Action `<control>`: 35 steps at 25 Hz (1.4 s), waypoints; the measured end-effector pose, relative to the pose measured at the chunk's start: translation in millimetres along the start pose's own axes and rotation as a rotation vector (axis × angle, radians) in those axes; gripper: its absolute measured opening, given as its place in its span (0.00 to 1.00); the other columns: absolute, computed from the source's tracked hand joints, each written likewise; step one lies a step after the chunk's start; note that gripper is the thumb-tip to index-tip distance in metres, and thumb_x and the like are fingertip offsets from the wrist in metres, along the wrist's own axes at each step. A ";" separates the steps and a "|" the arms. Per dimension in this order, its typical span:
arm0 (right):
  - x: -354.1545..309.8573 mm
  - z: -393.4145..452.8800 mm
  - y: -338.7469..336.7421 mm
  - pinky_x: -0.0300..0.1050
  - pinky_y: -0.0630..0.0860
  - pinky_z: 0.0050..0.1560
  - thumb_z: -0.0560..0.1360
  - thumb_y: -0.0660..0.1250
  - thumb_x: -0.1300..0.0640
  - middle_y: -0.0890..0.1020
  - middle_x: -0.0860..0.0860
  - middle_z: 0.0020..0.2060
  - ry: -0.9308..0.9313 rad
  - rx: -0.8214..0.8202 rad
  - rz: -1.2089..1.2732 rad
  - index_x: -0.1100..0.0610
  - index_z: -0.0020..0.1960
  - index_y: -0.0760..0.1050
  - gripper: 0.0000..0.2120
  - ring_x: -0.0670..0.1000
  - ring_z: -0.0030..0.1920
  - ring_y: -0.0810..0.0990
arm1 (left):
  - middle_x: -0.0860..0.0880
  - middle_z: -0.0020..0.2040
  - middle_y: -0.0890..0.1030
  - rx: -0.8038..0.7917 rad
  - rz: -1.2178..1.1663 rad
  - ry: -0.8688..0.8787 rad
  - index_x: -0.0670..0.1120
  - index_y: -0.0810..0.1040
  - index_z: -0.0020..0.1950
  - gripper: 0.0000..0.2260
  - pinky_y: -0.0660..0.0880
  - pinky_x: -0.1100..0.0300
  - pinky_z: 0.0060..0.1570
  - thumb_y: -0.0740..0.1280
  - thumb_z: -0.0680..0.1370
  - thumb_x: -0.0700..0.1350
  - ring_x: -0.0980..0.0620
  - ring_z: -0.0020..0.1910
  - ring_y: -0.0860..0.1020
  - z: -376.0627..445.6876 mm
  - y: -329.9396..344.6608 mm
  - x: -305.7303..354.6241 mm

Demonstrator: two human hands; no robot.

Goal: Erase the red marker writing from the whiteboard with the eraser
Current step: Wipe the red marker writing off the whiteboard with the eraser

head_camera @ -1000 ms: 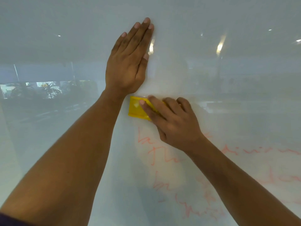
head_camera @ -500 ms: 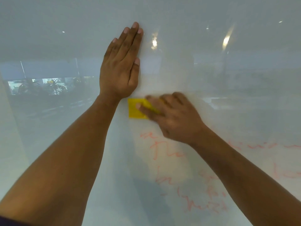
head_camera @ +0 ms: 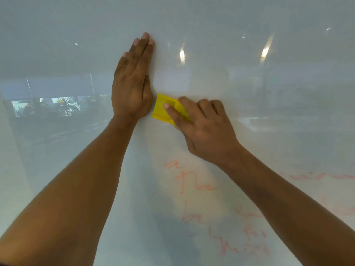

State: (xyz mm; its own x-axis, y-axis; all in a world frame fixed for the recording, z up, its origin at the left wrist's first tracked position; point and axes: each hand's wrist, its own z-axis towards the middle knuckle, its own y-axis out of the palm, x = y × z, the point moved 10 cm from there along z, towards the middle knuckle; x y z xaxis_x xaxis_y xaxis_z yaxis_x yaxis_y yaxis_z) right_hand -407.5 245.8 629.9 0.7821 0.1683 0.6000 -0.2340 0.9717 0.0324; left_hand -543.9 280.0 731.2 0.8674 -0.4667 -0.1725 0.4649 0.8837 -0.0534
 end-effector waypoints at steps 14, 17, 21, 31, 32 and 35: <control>36.1 -31.0 -24.6 0.51 0.70 0.43 0.80 0.70 0.55 0.83 0.59 0.62 0.180 0.063 -0.139 0.55 0.72 0.78 0.21 0.60 0.40 0.78 | 0.43 0.87 0.57 -0.098 0.149 -0.099 0.40 0.57 0.86 0.28 0.51 0.48 0.85 0.50 0.86 0.47 0.46 0.86 0.54 -90.2 12.8 4.3; 42.1 -15.7 -23.2 0.52 0.69 0.43 0.80 0.69 0.54 0.83 0.58 0.63 0.334 0.099 -0.123 0.55 0.73 0.77 0.22 0.61 0.42 0.78 | 0.43 0.86 0.57 -0.080 0.174 -0.148 0.39 0.57 0.86 0.29 0.51 0.48 0.85 0.50 0.86 0.48 0.45 0.86 0.54 -121.4 14.3 7.8; 9.2 -0.8 -6.5 0.53 0.70 0.48 0.78 0.69 0.55 0.81 0.57 0.67 -0.011 -0.005 0.012 0.51 0.75 0.74 0.25 0.61 0.46 0.78 | 0.42 0.86 0.57 -0.061 0.174 -0.174 0.37 0.59 0.85 0.28 0.52 0.46 0.85 0.51 0.86 0.47 0.43 0.86 0.55 -144.2 16.7 15.1; 22.2 -34.0 -13.0 0.54 0.67 0.47 0.79 0.69 0.56 0.81 0.59 0.66 0.378 0.074 0.045 0.53 0.75 0.75 0.24 0.60 0.45 0.75 | 0.42 0.86 0.57 -0.073 0.162 -0.169 0.38 0.58 0.85 0.29 0.52 0.46 0.85 0.50 0.85 0.48 0.43 0.86 0.56 -157.7 19.7 15.3; -1.3 -43.5 -9.2 0.54 0.68 0.47 0.78 0.69 0.57 0.81 0.60 0.65 0.307 0.046 0.031 0.53 0.75 0.75 0.25 0.60 0.44 0.76 | 0.42 0.86 0.57 -0.078 0.155 -0.165 0.38 0.58 0.85 0.29 0.51 0.47 0.85 0.50 0.85 0.48 0.43 0.86 0.55 -159.6 19.9 15.0; -43.9 -72.8 -8.8 0.53 0.72 0.49 0.75 0.69 0.58 0.82 0.60 0.64 0.023 -0.047 -0.053 0.54 0.75 0.75 0.28 0.60 0.45 0.79 | 0.43 0.86 0.56 -0.091 0.142 -0.157 0.38 0.57 0.86 0.29 0.49 0.48 0.85 0.50 0.85 0.48 0.45 0.86 0.54 -165.1 20.6 12.7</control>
State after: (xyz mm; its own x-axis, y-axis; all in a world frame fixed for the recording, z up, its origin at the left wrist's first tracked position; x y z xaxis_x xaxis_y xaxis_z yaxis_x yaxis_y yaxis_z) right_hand -397.7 242.0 545.0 0.8055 0.1200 0.5803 -0.1655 0.9859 0.0259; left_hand -552.6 297.9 565.4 0.9433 -0.3305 -0.0300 0.3242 0.9371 -0.1293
